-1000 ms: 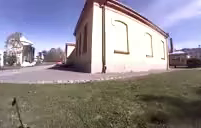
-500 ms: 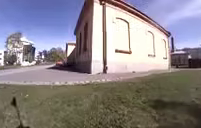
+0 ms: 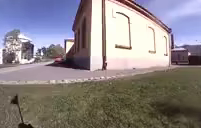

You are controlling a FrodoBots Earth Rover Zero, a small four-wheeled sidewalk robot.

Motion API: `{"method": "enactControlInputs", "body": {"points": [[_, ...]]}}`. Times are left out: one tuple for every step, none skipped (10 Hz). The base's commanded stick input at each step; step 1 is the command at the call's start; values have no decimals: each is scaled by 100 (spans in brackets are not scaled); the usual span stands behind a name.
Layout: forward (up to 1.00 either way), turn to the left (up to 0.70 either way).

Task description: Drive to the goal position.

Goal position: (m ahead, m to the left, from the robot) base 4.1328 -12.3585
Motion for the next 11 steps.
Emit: {"method": "enactControlInputs", "body": {"points": [[68, 0], [68, 0], [68, 0], [68, 0], [68, 0], [68, 0], [68, 0], [68, 0], [68, 0], [68, 0], [68, 0]]}}
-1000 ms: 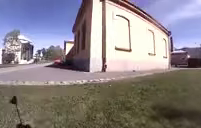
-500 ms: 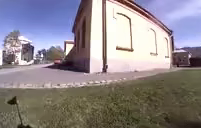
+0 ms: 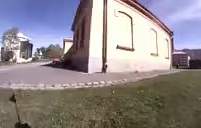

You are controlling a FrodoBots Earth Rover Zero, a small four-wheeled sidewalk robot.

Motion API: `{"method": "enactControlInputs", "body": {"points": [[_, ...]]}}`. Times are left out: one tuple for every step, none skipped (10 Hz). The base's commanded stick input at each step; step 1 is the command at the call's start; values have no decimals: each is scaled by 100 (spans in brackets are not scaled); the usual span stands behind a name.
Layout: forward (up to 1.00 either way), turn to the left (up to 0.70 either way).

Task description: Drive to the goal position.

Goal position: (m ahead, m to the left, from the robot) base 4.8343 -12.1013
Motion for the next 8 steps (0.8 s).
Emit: {"method": "enactControlInputs", "body": {"points": [[68, 0], [68, 0], [68, 0], [68, 0], [68, 0], [68, 0], [68, 0], [68, 0]]}}
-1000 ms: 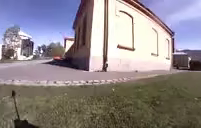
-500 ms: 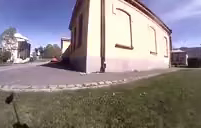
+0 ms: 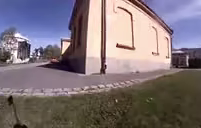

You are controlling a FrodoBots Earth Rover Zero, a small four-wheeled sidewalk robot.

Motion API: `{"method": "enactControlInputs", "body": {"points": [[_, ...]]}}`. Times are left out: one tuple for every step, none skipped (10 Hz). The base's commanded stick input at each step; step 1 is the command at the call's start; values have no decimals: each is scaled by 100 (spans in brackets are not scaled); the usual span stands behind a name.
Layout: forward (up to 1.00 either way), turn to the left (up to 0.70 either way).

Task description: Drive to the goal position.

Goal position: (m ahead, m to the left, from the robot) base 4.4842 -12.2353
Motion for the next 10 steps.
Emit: {"method": "enactControlInputs", "body": {"points": [[68, 0], [68, 0], [68, 0], [68, 0], [68, 0], [68, 0], [68, 0], [68, 0], [68, 0], [68, 0]]}}
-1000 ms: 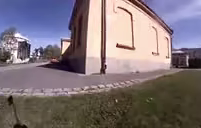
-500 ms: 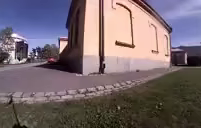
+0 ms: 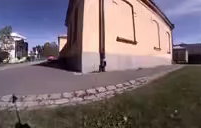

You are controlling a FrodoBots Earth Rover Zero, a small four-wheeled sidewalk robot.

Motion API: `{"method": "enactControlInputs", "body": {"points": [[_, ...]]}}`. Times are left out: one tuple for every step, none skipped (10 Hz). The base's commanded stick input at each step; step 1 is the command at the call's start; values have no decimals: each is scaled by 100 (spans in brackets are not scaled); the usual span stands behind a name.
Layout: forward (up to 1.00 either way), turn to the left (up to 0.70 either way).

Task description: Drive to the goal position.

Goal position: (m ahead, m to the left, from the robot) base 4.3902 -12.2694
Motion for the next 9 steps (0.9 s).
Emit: {"method": "enactControlInputs", "body": {"points": [[68, 0], [68, 0], [68, 0], [68, 0], [68, 0], [68, 0], [68, 0], [68, 0], [68, 0]]}}
